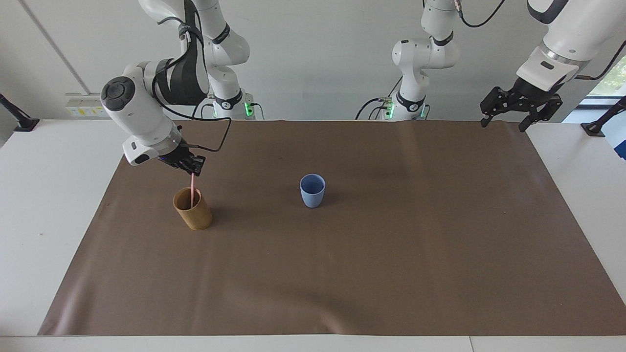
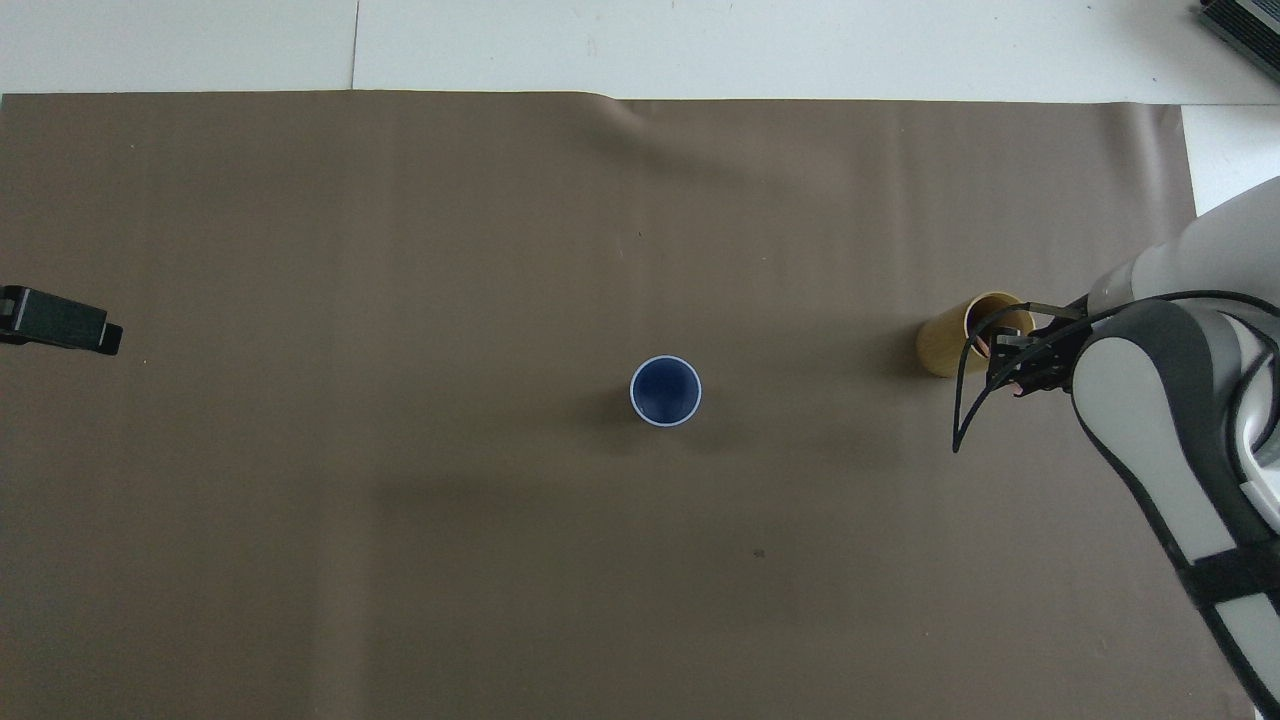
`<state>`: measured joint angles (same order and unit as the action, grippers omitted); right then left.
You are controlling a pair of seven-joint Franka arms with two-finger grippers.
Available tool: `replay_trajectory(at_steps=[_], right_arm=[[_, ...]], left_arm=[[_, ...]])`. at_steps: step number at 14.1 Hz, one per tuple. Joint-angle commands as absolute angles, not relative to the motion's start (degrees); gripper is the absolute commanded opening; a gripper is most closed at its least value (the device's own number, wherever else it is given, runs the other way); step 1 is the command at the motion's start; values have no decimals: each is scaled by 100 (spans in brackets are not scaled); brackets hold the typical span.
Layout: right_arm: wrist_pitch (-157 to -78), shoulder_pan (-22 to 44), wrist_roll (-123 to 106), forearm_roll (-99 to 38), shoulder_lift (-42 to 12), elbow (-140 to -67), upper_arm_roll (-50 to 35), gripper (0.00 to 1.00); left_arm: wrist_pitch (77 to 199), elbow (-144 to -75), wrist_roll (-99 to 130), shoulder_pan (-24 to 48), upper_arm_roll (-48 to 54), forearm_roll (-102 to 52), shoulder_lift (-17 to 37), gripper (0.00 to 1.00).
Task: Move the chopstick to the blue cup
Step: 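Grasp the pink chopstick in the tan tube with the right gripper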
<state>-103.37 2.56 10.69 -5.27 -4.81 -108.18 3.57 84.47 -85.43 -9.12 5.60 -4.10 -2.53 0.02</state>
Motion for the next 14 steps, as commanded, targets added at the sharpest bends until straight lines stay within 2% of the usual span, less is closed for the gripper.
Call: replay_trajectory(at_steps=[1,8,14], right_arm=[[-10450,193,1072,-615,-413,-10890,316,0],[-10187,149,1090,-615,-519,-10486,325,0],[-8967,97,1090,-650,-247,-9730,334,0]], left_arm=[[8394,-8684,-984,483,-343,-167,-141,100],[8394,-8675,-984,483,-352,-167,-132,100],[8394,-8675,-984,483,-343,-167,-141,100]])
